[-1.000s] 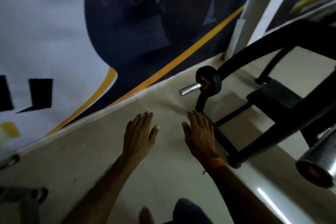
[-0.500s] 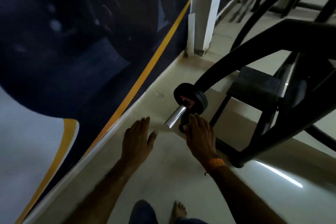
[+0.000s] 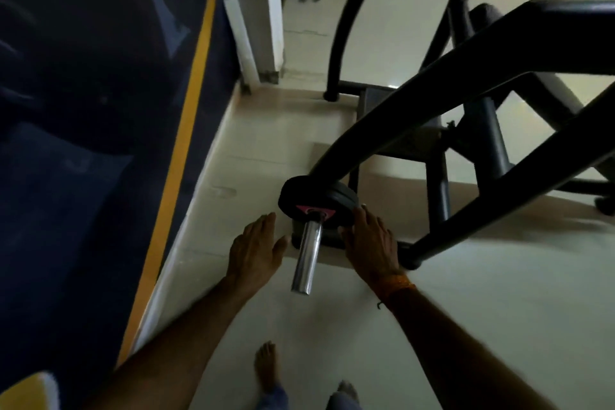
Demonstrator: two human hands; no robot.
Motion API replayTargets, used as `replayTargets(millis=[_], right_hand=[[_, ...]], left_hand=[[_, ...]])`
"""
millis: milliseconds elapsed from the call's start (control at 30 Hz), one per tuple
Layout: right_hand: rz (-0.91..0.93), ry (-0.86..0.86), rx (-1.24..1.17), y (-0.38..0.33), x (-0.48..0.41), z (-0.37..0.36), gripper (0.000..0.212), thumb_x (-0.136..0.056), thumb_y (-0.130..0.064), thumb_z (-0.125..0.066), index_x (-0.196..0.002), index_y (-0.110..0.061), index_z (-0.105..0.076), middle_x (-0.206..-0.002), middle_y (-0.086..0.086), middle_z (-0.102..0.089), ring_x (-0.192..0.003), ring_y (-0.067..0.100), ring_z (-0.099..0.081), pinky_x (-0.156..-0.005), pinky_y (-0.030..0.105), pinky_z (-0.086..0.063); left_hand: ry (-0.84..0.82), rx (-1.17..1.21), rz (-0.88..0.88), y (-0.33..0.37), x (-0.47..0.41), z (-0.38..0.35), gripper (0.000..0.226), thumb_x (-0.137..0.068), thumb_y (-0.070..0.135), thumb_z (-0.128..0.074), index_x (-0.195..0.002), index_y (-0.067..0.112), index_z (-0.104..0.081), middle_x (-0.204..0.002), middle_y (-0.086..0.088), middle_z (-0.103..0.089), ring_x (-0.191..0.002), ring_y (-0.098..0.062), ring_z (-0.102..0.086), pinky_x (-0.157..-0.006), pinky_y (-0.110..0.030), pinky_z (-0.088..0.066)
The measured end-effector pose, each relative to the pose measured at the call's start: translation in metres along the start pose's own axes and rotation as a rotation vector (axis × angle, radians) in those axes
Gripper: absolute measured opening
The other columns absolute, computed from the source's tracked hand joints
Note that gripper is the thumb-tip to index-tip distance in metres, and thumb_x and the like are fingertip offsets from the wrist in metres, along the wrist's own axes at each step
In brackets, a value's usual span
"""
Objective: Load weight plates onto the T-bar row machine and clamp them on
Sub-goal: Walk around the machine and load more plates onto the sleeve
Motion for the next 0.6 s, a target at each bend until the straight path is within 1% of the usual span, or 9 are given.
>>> replayTargets(millis=[33, 100, 167, 233, 300, 333, 433, 500, 600], right_hand=[[-0.042, 0.010, -0.005, 0.002, -0.011, -0.007, 0.057, -0.096, -0.033, -0.062, -0.145, -0.011, -0.044, -0.142, 0.012, -0.053, -0.125, 0.034, -0.054, -0.098, 0.047, -0.050], [-0.109, 0.025, -0.016, 0.010, -0.032, -0.024, 0.063, -0.093, -0.034, -0.065, -0.146, -0.006, -0.043, -0.141, 0.015, -0.054, -0.122, 0.038, -0.056, -0.092, 0.050, -0.053], [-0.119, 0.036, -0.020, 0.019, -0.047, -0.046, 0.067, -0.093, -0.034, -0.065, -0.147, -0.004, -0.041, -0.138, 0.018, -0.056, -0.117, 0.040, -0.059, -0.087, 0.049, -0.055], [-0.147, 0.011, -0.041, 0.025, -0.058, -0.067, 0.069, -0.097, -0.035, -0.060, -0.153, -0.006, -0.032, -0.142, 0.018, -0.053, -0.121, 0.038, -0.058, -0.091, 0.047, -0.053], [-0.195, 0.029, -0.076, 0.030, -0.059, -0.084, 0.074, -0.098, -0.034, -0.060, -0.157, -0.008, -0.024, -0.145, 0.018, -0.052, -0.122, 0.036, -0.058, -0.095, 0.046, -0.051], [-0.210, 0.069, -0.097, 0.030, -0.057, -0.090, 0.073, -0.098, -0.034, -0.062, -0.156, -0.008, -0.026, -0.142, 0.018, -0.054, -0.119, 0.035, -0.060, -0.094, 0.045, -0.051], [-0.250, 0.204, -0.141, 0.031, -0.049, -0.097, 0.053, -0.097, -0.034, -0.062, -0.140, -0.010, -0.044, -0.121, 0.013, -0.060, -0.099, 0.030, -0.064, -0.080, 0.042, -0.056], [-0.243, 0.243, -0.127, 0.033, -0.048, -0.097, 0.043, -0.097, -0.033, -0.061, -0.131, -0.010, -0.049, -0.113, 0.010, -0.059, -0.091, 0.027, -0.063, -0.072, 0.040, -0.055], [-0.208, 0.220, -0.118, 0.038, -0.046, -0.099, 0.040, -0.097, -0.030, -0.061, -0.131, -0.010, -0.051, -0.114, 0.011, -0.057, -0.091, 0.028, -0.061, -0.068, 0.035, -0.047]], left_hand=[[-0.036, 0.039, 0.010, -0.004, -0.016, -0.004, 0.067, -0.101, 0.050, -0.040, -0.155, 0.011, -0.029, -0.157, -0.012, -0.039, -0.141, -0.030, -0.041, -0.108, -0.043, -0.041], [-0.067, 0.132, 0.044, -0.010, -0.045, -0.013, 0.072, -0.101, 0.050, -0.040, -0.158, 0.013, -0.017, -0.163, -0.009, -0.027, -0.146, -0.027, -0.031, -0.113, -0.042, -0.035], [-0.082, 0.267, 0.074, -0.015, -0.075, -0.028, 0.077, -0.100, 0.053, -0.040, -0.160, 0.015, -0.009, -0.166, -0.006, -0.019, -0.149, -0.026, -0.027, -0.116, -0.041, -0.030], [-0.103, 0.380, 0.089, -0.018, -0.098, -0.048, 0.079, -0.099, 0.056, -0.040, -0.160, 0.018, -0.006, -0.166, -0.005, -0.019, -0.149, -0.025, -0.028, -0.118, -0.039, -0.027], [-0.082, 0.471, 0.090, -0.018, -0.112, -0.068, 0.075, -0.099, 0.053, -0.044, -0.159, 0.019, -0.015, -0.162, -0.007, -0.031, -0.144, -0.027, -0.038, -0.115, -0.037, -0.033], [-0.039, 0.506, 0.093, -0.017, -0.114, -0.074, 0.072, -0.099, 0.052, -0.047, -0.157, 0.018, -0.021, -0.158, -0.008, -0.038, -0.139, -0.028, -0.043, -0.113, -0.038, -0.037], [0.092, 0.545, 0.111, -0.019, -0.118, -0.080, 0.062, -0.095, 0.049, -0.056, -0.144, 0.014, -0.040, -0.141, -0.010, -0.053, -0.124, -0.031, -0.054, -0.097, -0.037, -0.045], [0.106, 0.517, 0.096, -0.024, -0.122, -0.079, 0.057, -0.093, 0.050, -0.056, -0.136, 0.014, -0.046, -0.133, -0.010, -0.055, -0.117, -0.031, -0.056, -0.091, -0.036, -0.044], [0.087, 0.469, 0.056, -0.031, -0.118, -0.079, 0.048, -0.094, 0.043, -0.060, -0.131, 0.015, -0.050, -0.128, -0.010, -0.050, -0.111, -0.031, -0.056, -0.088, -0.039, -0.046]])
Point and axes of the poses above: each hand's wrist, its own x-axis away from the middle knuckle, its own z-axis out of the back of the hand, y = z × x, the point moved 5 cm from there along -x, towards the middle knuckle
